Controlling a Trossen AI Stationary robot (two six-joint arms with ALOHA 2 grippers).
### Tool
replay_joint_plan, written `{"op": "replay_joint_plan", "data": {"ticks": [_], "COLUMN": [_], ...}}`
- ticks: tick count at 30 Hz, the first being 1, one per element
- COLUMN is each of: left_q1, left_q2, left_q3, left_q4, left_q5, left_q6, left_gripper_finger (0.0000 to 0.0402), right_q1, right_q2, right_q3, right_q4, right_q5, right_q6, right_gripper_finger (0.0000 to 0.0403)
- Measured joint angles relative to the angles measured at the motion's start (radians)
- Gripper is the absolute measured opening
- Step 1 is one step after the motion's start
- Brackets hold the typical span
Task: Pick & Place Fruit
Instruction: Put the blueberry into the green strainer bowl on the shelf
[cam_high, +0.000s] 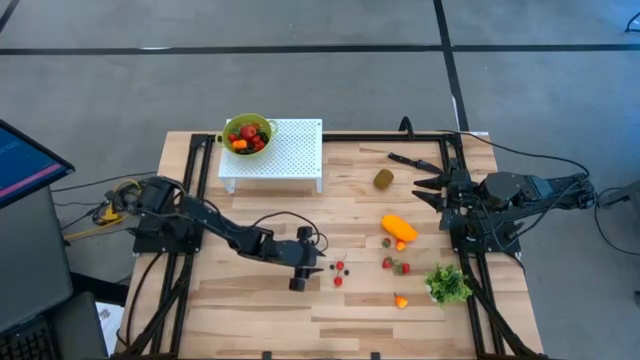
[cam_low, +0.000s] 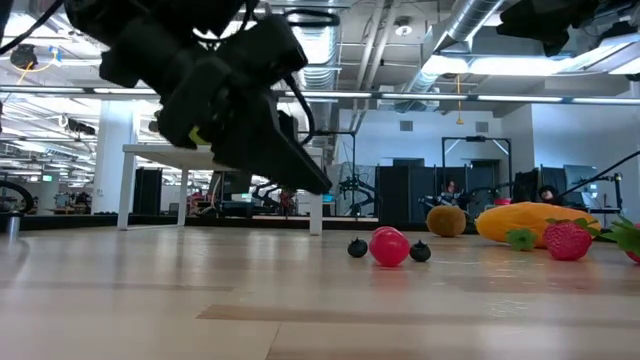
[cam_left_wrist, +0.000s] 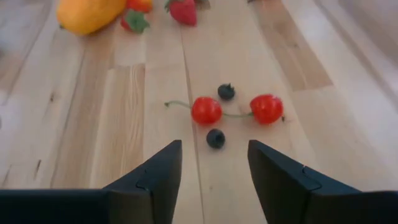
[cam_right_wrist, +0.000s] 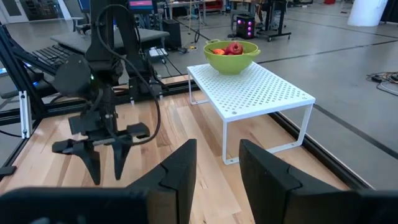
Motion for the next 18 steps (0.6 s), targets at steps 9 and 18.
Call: {"op": "replay_joint_plan", "data": {"ticks": [9, 18], "left_q1": [0.015, 0.019], "left_q2": [0.012, 0.099], "left_q3": [0.000, 0.002], "left_q4": [0.018, 0.089], "left_q5": [-0.008, 0.004], "left_q6": [0.001, 0.007], "left_gripper_finger": [0.0265, 0.0261], "right_q1": [0.000, 0.000], "right_q2": [0.000, 0.000], "right_q3": [0.000, 0.000], "right_q4": [0.000, 0.000], "right_q5": [0.000, 0.000], "right_q6": [0.000, 0.000], "right_gripper_finger": [0.0116, 0.0116]}}
